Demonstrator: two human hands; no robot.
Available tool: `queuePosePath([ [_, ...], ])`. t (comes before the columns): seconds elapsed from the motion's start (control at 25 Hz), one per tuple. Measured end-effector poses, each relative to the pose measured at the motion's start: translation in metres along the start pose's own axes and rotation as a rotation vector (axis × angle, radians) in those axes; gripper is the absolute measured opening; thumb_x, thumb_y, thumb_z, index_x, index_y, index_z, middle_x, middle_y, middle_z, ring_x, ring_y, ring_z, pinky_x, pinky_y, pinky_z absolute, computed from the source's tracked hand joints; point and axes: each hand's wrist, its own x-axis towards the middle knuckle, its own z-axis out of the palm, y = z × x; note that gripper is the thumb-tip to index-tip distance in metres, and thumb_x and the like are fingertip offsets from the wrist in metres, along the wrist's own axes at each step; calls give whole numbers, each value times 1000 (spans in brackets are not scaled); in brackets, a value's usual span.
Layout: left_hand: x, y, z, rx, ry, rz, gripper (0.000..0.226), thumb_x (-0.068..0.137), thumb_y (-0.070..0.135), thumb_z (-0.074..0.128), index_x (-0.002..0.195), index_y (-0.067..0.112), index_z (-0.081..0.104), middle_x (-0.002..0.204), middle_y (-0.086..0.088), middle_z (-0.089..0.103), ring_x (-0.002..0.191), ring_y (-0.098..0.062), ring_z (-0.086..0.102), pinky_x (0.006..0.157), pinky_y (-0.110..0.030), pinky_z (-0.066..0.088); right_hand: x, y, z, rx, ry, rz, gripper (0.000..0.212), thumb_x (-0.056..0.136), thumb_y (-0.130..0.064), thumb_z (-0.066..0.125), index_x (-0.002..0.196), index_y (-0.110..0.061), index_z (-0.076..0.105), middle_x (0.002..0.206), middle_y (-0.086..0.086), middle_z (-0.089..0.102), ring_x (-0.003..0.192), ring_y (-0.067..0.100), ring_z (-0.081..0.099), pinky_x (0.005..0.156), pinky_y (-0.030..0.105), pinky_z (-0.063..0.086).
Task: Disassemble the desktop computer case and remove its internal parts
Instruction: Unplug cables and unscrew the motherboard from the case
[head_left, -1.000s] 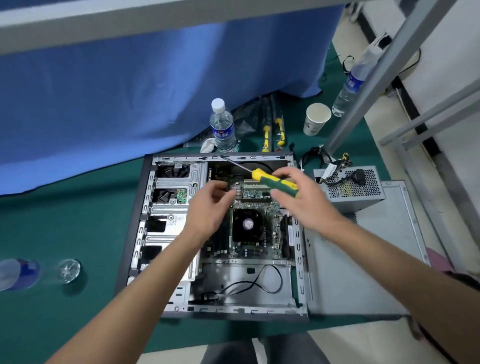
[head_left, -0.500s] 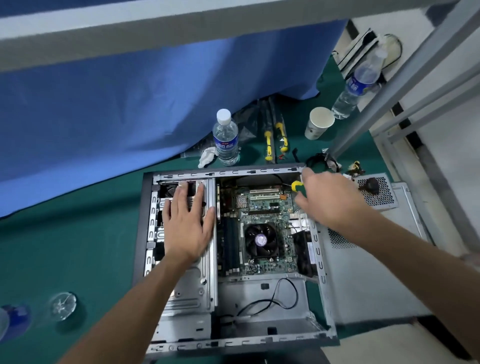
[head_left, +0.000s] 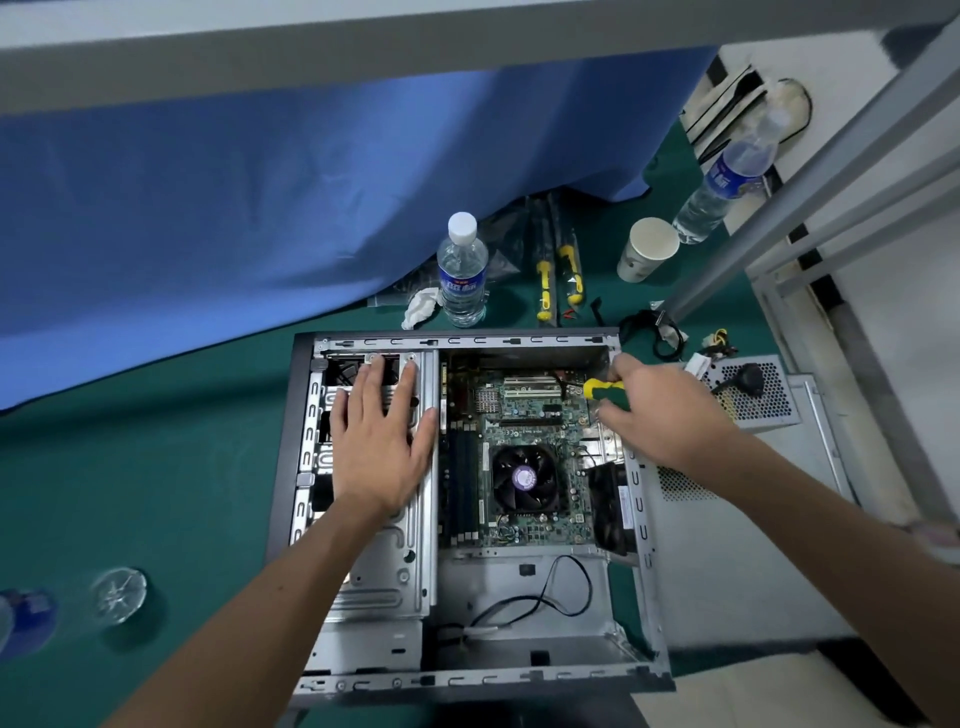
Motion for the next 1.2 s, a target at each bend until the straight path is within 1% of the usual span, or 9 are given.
queuePosePath([
  [0.2, 4, 18, -11, -176, 64, 24, 58, 98, 47, 37, 152, 28, 26, 160, -9, 14, 149, -24, 8, 121, -50, 2, -8, 14, 5, 383, -111, -33, 23, 91, -33, 59, 111, -25, 53, 62, 9, 68, 44, 22, 51, 44, 30, 41],
  [0.36, 18, 53, -12, -25, 35, 466, 74, 92, 19, 58, 155, 26, 21, 161, -8, 18, 150, -25, 8, 121, -48, 3, -8, 18, 9, 509, -175, -84, 19, 91, -35, 61, 108, -30, 56, 55, -1, 65, 44, 14, 43, 45, 27, 34],
  [0.48, 40, 72, -13, 169, -130, 605, 50, 98, 24, 47, 147, 27, 37, 150, -2, 39, 146, -22, 22, 119, -47, 5, -8, 29, 3, 538, -221, -91, 17, 91, -39, 61, 107, -35, 57, 67, 7, 71, 46, 15, 42, 46, 27, 32],
  [0.6, 49, 65, -16, 263, -202, 671, 44, 101, 52, 29, 118, 26, 61, 116, 1, 57, 120, -21, 47, 117, -49, 17, -6, 42, -6, 359, -112, -111, 20, 90, -37, 63, 108, -30, 63, 71, 1, 66, 40, 7, 41, 42, 18, 31],
  [0.68, 47, 49, -17, 311, -174, 671, 55, 99, 59, 22, 110, 29, 66, 118, 1, 56, 122, -20, 45, 118, -48, 17, -2, 45, -14, 213, 14, -118, 24, 90, -35, 64, 112, -25, 66, 92, -3, 57, 55, 3, 51, 53, 17, 37],
  [0.76, 45, 35, -16, 300, -133, 600, 52, 99, 57, 23, 117, 32, 65, 138, -3, 48, 137, -23, 32, 120, -46, 6, 6, 40, -19, 84, 37, -166, 30, 92, -33, 63, 119, -22, 63, 104, -1, 44, 81, 14, 55, 71, 27, 41],
  [0.84, 41, 31, -14, 205, -113, 507, 47, 101, 53, 27, 130, 35, 59, 151, -5, 35, 143, -24, 22, 119, -45, -1, 17, 32, -21, -55, 38, -267, 30, 94, -29, 59, 121, -18, 56, 105, 0, 41, 83, 22, 57, 71, 33, 43],
  [1.08, 38, 30, -5, 26, -13, 394, 47, 101, 50, 28, 140, 36, 49, 142, -4, 39, 133, -22, 31, 114, -42, 13, 42, 16, -22, -306, 52, -417, 21, 98, -23, 54, 114, -9, 52, 107, 7, 43, 72, 22, 51, 64, 37, 49],
  [1.2, 40, 27, -5, 33, -16, 421, 44, 98, 47, 31, 132, 36, 58, 137, 0, 46, 135, -20, 30, 113, -43, 12, 48, 12, -19, -354, 27, -407, 18, 100, -20, 51, 113, -7, 51, 109, 9, 42, 71, 22, 48, 65, 40, 50],
])
